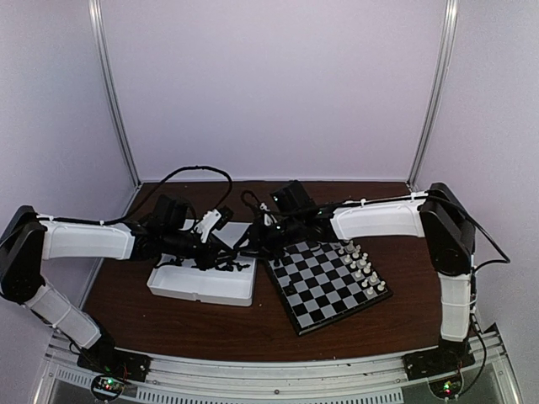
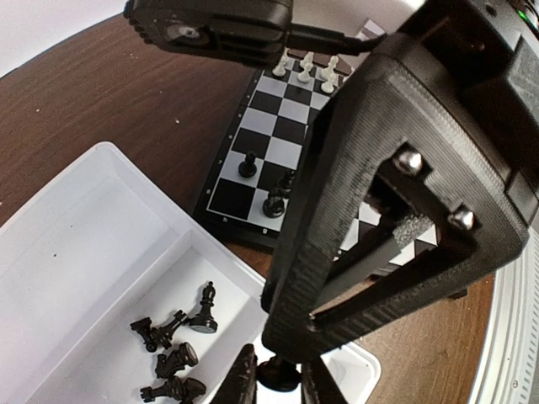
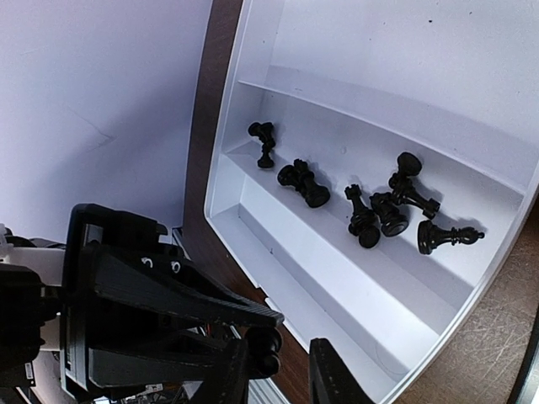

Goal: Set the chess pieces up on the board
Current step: Pick up the chess piece from the storage box, then place the chess piece on the chessboard.

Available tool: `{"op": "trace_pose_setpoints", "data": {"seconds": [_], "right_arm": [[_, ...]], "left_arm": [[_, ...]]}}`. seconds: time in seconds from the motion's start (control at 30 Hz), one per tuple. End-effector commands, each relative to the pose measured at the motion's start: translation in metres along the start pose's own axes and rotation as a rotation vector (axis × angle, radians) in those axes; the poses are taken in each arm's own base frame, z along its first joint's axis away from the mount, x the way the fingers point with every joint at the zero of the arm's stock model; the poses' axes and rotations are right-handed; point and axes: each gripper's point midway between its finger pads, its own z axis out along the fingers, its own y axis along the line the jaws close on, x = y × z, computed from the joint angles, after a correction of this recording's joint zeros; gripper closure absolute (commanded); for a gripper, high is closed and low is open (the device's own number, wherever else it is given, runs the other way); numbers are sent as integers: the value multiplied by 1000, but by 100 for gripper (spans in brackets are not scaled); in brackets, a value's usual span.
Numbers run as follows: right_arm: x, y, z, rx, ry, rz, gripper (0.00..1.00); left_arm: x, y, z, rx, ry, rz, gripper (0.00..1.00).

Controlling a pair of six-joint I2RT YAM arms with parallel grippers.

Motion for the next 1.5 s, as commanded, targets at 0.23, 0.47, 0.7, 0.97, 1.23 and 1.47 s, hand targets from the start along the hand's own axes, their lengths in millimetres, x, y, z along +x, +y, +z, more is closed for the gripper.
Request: {"op": "trace_pose_setpoints", "data": {"seconds": [0.23, 0.47, 0.7, 0.97, 1.23, 1.47], "right_arm": [[3, 2, 2, -59, 3, 40, 79], [2, 5, 3, -97, 1, 67, 86], [0, 9, 1, -113, -7, 71, 95], [-14, -3, -22, -51, -78, 30, 100], [-24, -31, -96, 319, -205, -220, 100], [-14, -74, -137, 598, -204, -359, 100]], "left_arm": [[-14, -1, -2, -10, -52, 43, 82], [-13, -1, -2, -13, -47, 38, 82], [-12, 1, -3, -25, -44, 33, 80], [-14, 0, -9, -38, -55, 36, 67], [-20, 2, -26, -97, -118, 43, 58], [-11, 20, -19, -176, -56, -6, 61]]}}
